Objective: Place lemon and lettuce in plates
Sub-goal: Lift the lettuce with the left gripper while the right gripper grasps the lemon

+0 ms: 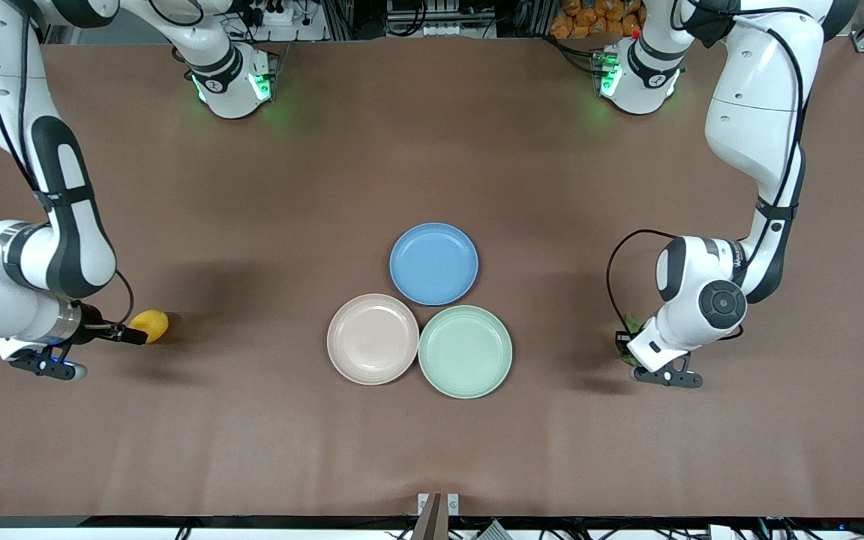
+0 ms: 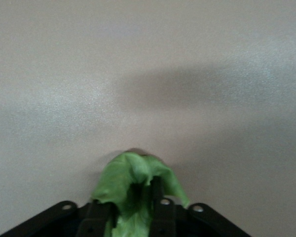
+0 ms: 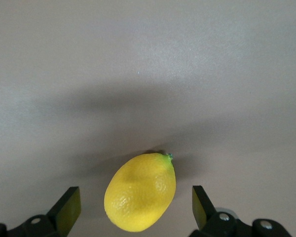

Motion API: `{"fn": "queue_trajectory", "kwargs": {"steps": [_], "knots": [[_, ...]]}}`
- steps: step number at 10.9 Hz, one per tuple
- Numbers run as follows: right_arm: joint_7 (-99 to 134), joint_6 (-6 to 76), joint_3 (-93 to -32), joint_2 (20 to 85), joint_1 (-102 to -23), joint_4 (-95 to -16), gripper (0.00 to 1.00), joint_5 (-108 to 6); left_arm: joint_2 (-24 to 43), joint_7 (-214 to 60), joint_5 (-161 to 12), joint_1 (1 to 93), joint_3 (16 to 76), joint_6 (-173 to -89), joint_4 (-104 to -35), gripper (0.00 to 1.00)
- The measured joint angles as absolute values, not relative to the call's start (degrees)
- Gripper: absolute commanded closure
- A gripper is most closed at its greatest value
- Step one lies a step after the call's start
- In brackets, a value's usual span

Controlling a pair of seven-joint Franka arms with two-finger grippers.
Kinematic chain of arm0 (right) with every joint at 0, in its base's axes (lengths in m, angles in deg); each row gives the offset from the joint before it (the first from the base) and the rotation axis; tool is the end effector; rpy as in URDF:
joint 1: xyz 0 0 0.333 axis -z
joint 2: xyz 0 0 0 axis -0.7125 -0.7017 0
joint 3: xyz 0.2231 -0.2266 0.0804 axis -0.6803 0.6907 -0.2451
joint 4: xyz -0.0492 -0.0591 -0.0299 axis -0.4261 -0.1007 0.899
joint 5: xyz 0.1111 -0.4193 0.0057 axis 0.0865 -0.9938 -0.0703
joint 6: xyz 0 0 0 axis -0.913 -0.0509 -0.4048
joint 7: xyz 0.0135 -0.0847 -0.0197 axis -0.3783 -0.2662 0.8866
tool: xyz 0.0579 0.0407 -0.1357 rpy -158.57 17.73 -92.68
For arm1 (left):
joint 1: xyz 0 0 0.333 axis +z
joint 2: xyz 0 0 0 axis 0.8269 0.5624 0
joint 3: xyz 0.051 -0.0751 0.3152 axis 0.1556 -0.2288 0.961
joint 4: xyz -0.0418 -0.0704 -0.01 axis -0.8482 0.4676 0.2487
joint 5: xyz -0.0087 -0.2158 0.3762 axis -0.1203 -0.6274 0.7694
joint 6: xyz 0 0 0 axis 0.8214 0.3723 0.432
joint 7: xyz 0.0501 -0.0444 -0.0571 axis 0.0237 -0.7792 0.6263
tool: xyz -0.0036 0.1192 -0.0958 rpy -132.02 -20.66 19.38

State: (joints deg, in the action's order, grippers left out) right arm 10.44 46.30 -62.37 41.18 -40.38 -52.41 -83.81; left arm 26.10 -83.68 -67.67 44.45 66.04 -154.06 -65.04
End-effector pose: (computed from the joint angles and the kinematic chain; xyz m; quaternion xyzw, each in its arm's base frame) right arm 0.7000 -0.1226 0.1865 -0.9916 0.1252 0.0308 0.0046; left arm 0.7139 -0.1196 0.1136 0.9970 -0.0751 0.0183 0.0023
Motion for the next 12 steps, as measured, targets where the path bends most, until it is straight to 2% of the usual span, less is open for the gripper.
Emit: {"fn": "queue_trajectory", "kwargs": {"steps": [1,6,12], "knots": [[10.4,47.5,-62.4,41.1,-40.4,-53.1,0.0,-83.8,26.1,-83.7,-67.7,44.4,66.0,-154.1,-65.0,1.0],[10.4,56.0,-62.4,41.1,-40.4,-58.4,0.0,-83.8,25.7,-83.7,-67.7,44.2,66.0,-154.3,-64.3,1.0],[10.4,63.4,-62.8,41.0,-40.5,-62.8,0.0,-83.8,18.9,-83.5,-67.7,42.9,65.5,-151.8,-63.9,1.0]]}}
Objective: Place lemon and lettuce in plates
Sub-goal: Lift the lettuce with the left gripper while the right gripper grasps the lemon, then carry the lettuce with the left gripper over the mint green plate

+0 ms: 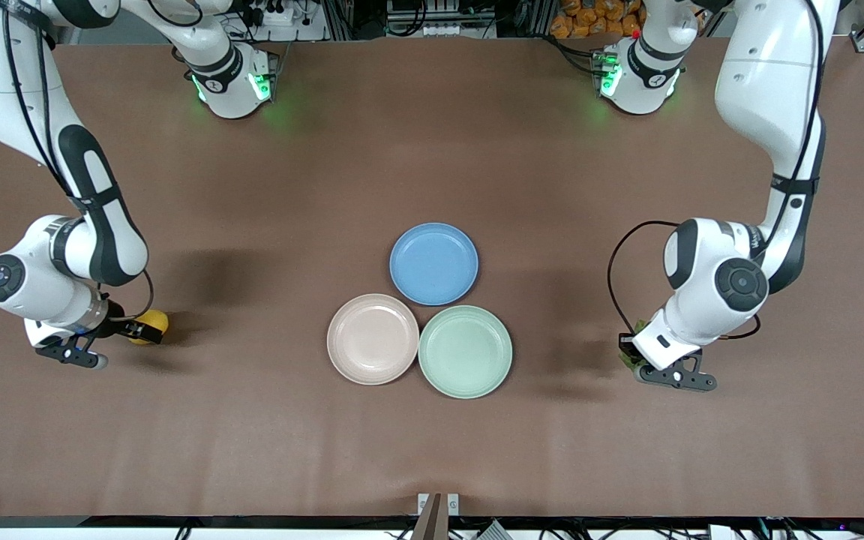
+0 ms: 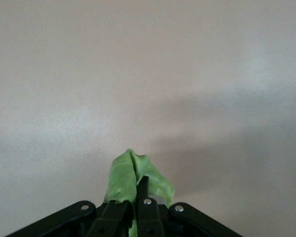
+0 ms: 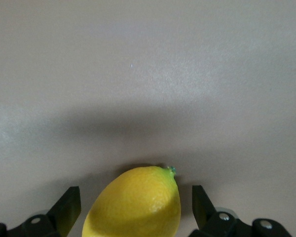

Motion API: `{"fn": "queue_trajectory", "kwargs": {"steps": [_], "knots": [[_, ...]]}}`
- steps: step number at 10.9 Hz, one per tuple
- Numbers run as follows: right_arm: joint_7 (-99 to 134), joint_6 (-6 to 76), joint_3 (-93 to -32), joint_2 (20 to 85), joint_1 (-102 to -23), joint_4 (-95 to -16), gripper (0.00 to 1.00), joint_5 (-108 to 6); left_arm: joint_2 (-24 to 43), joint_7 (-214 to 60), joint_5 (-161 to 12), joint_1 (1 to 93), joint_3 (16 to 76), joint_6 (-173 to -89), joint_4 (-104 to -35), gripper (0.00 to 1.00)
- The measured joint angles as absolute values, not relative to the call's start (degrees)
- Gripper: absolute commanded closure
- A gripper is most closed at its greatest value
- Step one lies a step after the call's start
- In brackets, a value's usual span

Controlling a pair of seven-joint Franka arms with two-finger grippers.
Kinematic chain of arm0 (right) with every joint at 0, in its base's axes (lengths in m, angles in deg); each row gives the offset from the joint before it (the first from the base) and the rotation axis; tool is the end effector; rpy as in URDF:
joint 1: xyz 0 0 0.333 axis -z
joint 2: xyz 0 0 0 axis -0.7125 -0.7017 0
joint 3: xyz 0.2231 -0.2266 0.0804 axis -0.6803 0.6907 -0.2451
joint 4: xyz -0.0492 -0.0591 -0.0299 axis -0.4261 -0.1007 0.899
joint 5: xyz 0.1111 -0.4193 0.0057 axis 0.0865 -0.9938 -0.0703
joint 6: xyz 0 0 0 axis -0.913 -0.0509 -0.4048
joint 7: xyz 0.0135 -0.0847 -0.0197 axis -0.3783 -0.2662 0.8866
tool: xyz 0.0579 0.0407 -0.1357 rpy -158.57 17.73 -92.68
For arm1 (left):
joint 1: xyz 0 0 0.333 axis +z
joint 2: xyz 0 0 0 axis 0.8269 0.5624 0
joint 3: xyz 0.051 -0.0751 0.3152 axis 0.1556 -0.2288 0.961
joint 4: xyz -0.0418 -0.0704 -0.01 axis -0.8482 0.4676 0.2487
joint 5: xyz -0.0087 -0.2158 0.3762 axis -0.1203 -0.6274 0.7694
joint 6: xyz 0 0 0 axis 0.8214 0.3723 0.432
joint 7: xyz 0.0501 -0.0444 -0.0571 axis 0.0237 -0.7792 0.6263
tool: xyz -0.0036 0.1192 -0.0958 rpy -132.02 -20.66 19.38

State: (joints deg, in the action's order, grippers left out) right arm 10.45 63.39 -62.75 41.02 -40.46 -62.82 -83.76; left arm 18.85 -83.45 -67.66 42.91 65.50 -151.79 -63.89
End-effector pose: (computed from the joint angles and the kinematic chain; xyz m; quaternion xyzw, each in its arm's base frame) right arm 0.6728 -0.1196 0.1298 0.9916 -0.1270 0.0256 0.0038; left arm 0.7319 -0.1506 0.2121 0.9933 -0.0903 0.0707 0.0136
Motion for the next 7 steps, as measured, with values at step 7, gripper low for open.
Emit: {"fn": "queue_trajectory", "kwargs": {"steps": [7], "knots": [[10.4,69.2,-63.2,41.0,-40.5,-66.6,0.0,-83.7,14.0,-79.0,-67.7,42.3,59.6,-151.6,-63.1,1.0]]}}
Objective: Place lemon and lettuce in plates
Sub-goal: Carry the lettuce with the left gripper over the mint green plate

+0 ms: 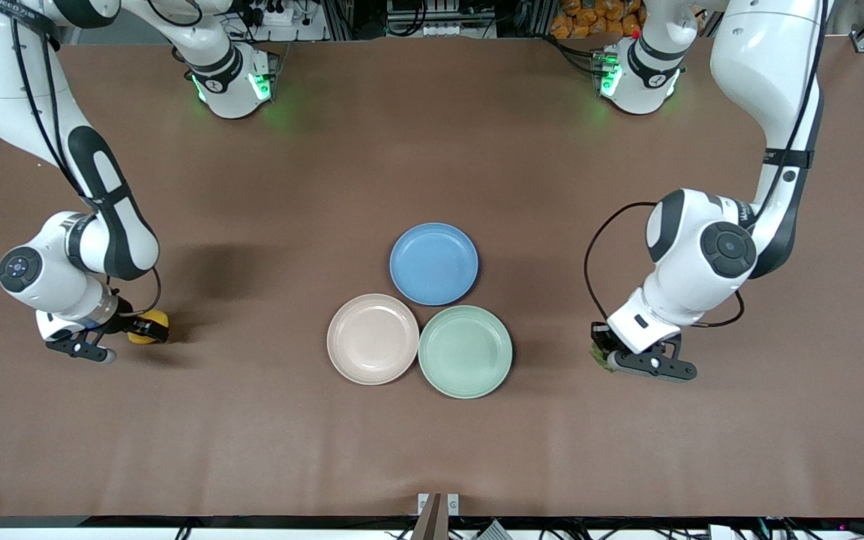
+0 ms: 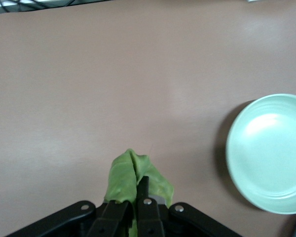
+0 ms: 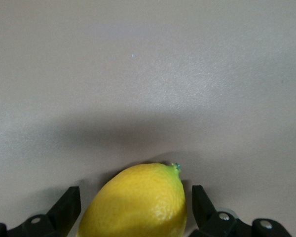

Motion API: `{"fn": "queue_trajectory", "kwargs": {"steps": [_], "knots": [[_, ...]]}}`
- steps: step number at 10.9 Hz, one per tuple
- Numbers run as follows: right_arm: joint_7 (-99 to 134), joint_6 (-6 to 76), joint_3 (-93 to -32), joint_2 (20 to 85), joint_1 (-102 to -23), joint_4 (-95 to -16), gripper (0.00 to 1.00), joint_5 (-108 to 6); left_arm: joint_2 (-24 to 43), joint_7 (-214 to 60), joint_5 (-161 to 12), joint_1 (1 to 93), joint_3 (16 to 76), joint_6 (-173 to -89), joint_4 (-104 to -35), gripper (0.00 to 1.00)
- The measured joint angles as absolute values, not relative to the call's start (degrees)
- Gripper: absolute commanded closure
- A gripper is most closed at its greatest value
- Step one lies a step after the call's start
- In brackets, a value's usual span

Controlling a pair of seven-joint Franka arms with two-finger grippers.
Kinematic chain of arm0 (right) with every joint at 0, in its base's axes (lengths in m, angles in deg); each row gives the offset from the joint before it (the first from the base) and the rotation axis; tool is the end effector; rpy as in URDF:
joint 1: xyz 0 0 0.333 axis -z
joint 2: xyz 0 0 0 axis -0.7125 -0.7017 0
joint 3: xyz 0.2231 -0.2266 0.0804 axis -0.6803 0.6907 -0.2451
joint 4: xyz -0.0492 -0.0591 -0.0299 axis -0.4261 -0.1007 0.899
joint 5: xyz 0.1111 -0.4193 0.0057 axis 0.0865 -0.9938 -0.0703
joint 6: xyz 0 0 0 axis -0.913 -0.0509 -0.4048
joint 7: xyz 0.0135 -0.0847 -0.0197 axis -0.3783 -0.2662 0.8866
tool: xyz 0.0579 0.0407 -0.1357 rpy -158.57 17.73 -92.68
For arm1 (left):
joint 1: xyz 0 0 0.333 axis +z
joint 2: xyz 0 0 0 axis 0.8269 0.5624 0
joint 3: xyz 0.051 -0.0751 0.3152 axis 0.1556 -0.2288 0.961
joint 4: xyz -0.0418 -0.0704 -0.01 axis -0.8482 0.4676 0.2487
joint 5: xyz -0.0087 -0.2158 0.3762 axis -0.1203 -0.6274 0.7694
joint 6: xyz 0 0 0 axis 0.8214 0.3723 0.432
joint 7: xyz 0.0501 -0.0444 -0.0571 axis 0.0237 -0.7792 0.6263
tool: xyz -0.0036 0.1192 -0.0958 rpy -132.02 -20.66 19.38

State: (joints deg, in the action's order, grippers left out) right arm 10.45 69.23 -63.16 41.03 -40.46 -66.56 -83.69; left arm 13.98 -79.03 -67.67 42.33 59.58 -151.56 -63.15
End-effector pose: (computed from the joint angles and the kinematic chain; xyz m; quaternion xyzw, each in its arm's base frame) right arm 0.6599 -0.1149 0.1122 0.9910 -0.1261 0.0438 0.0052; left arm 0.7229 -0.2286 0.2832 0.9875 -0.0982 0.1103 0.0554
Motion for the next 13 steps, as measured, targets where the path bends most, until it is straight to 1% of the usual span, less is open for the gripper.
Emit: {"fn": "queue_trajectory", "kwargs": {"steps": [3,5,7,9,10,12,13], "knots": [[10.4,70.1,-63.3,41.0,-40.4,-66.9,0.0,-83.7,13.8,-73.5,-67.7,41.4,55.6,-152.3,-62.5,1.0],[10.5,71.1,-63.3,41.0,-40.3,-67.2,0.0,-83.7,14.6,-69.4,-67.7,38.9,55.2,-155.8,-62.3,1.0],[11.0,72.2,-63.3,40.7,-39.9,-67.5,0.0,-83.7,16.9,-66.9,-67.7,36.8,55.2,-157.6,-60.6,1.0],[11.1,73.4,-63.4,40.4,-39.7,-67.9,0.0,-83.7,19.5,-65.0,-67.7,35.7,55.1,-161.6,-59.6,1.0],[11.2,74.6,-63.5,40.3,-39.6,-68.5,0.02,-83.7,20.7,-63.0,-67.7,34.8,55.2,-164.1,-59.5,1.0],[11.3,77.7,-63.8,40.2,-39.6,-69.9,0.21,-83.7,23.4,-59.9,-67.7,32.7,55.2,-168.3,-59.3,1.0],[11.3,78.2,-64.0,40.2,-39.6,-70.0,0.27,-83.7,24.7,-58.3,-67.7,31.8,55.2,-170.1,-59.0,1.0]]}}
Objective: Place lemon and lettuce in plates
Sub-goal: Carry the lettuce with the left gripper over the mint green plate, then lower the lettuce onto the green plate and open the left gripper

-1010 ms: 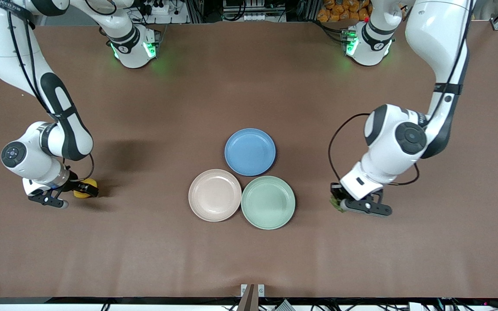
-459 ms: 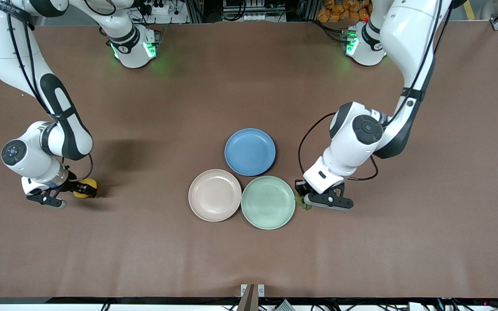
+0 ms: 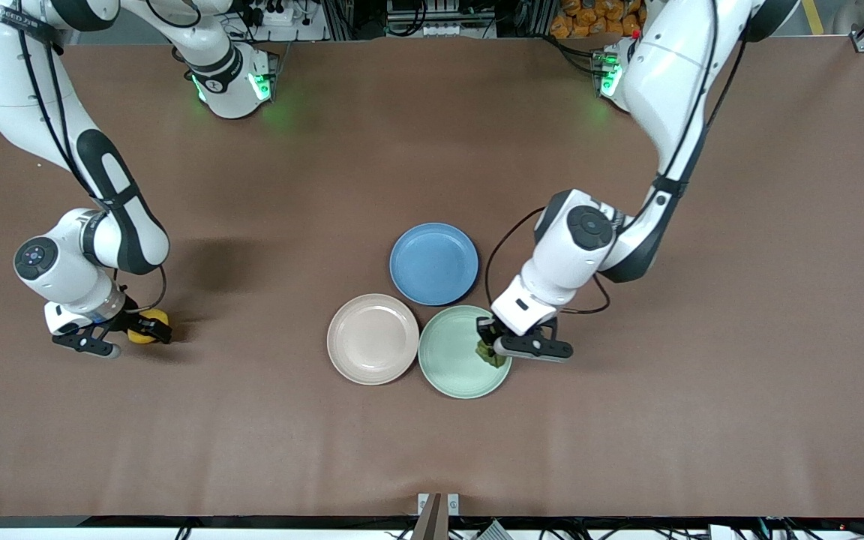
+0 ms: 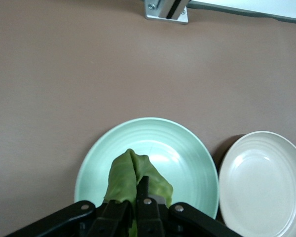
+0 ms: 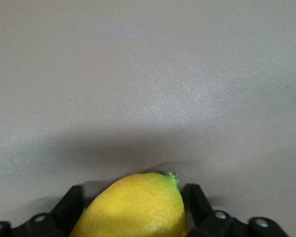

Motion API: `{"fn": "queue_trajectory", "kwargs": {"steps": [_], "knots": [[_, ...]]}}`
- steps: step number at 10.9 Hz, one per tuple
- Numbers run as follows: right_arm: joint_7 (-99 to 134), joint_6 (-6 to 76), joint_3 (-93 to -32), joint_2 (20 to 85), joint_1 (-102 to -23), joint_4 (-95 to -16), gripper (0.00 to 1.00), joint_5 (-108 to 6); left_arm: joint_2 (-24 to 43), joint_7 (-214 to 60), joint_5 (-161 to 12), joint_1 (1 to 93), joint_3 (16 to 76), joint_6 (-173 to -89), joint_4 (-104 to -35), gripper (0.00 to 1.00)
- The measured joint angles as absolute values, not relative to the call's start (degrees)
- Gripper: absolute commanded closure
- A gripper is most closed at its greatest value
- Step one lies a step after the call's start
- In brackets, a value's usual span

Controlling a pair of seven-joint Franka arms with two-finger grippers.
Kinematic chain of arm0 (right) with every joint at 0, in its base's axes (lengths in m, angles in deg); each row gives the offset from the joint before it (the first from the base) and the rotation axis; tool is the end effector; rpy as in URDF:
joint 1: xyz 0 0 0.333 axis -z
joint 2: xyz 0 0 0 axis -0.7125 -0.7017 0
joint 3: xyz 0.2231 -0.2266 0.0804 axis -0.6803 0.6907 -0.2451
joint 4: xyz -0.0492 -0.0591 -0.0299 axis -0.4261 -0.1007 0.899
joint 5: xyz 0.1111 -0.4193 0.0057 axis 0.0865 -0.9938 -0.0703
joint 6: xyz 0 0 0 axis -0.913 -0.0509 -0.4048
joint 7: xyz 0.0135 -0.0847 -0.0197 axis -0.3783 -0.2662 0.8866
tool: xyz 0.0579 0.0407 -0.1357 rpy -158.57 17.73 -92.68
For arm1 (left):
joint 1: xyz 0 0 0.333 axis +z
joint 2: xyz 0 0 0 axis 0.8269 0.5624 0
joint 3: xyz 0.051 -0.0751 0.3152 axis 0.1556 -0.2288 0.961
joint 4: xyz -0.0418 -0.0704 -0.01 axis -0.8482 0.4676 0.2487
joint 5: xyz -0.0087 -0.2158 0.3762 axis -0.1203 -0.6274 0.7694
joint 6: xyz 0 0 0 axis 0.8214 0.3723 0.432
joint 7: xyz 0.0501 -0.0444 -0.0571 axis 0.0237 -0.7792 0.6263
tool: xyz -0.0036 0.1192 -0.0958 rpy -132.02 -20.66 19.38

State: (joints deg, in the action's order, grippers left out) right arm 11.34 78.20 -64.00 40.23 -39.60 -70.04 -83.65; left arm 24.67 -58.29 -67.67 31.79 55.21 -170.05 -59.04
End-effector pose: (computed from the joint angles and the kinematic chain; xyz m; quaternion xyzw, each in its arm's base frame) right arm 0.6508 -0.1163 0.0943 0.9890 -0.1213 0.0841 0.0085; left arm 0.6842 -0.4181 0.2223 0.9728 -0.0220 0.1686 0.1571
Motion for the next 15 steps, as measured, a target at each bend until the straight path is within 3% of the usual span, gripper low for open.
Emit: {"fn": "queue_trajectory", "kwargs": {"steps": [3,6,8,9,10,15], "knots": [[11.5,78.5,-64.2,40.2,-39.5,-70.2,0.44,-83.6,27.8,-53.7,-67.7,30.3,55.3,-172.4,-57.6,1.0],[11.5,78.5,-64.2,40.2,-39.4,-70.2,0.5,-83.6,30.2,-49.9,-67.7,29.5,55.2,-174.1,-56.8,1.0],[11.5,78.5,-64.2,40.2,-39.4,-70.2,0.53,-83.6,31.1,-49.4,-67.7,29.3,55.3,-174.4,-56.7,0.64],[11.5,78.5,-64.2,40.2,-39.4,-70.2,0.54,-83.6,31.2,-49.4,-67.7,29.3,55.3,-174.4,-56.6,0.52],[11.5,77.9,-64.3,40.3,-39.4,-70.0,0.54,-83.6,31.2,-49.4,-67.7,29.3,55.4,-174.4,-56.6,0.01],[11.0,66.3,-64.7,40.6,-39.4,-64.9,0.54,-83.1,31.8,-49.3,-67.7,29.3,55.4,-174.5,-55.3,0.0]]}}
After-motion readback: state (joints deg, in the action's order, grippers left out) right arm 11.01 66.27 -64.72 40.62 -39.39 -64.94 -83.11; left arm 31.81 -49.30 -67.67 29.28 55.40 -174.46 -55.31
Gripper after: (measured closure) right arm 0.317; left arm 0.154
